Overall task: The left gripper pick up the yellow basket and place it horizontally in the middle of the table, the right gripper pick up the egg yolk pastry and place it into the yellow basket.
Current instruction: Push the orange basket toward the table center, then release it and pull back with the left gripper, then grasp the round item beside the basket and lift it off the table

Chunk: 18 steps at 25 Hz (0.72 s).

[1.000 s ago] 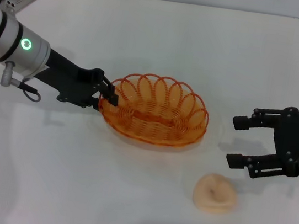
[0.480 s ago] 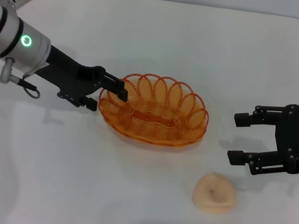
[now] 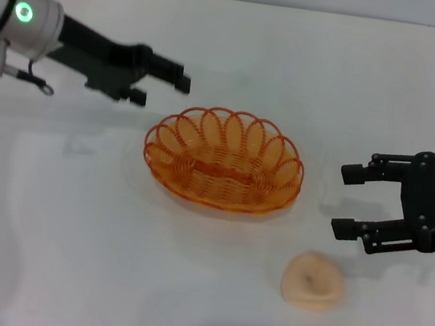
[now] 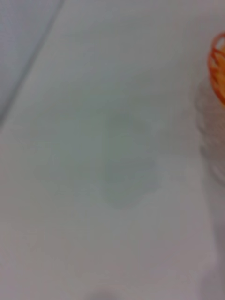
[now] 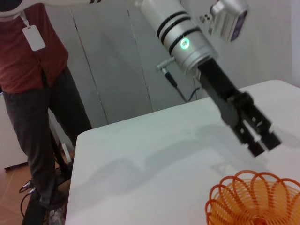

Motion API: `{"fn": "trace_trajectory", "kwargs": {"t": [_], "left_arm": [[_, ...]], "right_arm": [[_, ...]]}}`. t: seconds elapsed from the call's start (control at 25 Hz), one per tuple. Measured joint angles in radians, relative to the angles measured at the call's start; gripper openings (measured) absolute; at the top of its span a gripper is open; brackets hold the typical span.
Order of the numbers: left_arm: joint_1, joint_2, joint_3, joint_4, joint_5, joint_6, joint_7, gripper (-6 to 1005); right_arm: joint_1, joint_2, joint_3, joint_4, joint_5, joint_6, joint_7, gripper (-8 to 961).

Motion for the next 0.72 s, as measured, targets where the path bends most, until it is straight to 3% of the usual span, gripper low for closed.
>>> {"fn": "trace_trajectory", "kwargs": {"t": [0.24,0.44,0.72], "left_arm": [[0.013,0.007,-0.001,0.057,-0.106,0.008,0.074,884],[0.067,0.012,-0.001,0.107,-0.206,0.004,0.19,881],[0.112,0.054,0.0,0.126,-0.266,0.094,0.418,880]], "right_arm": [[-0.001,-0.001,0.001,0.001,0.0,0.002,0.001,798],[-0.002,0.001,0.001,0.009,0.005,0.012,0.0,798],[-0.013,0.0,0.003,0.013,0.011,0.031,0.001,798]]}}
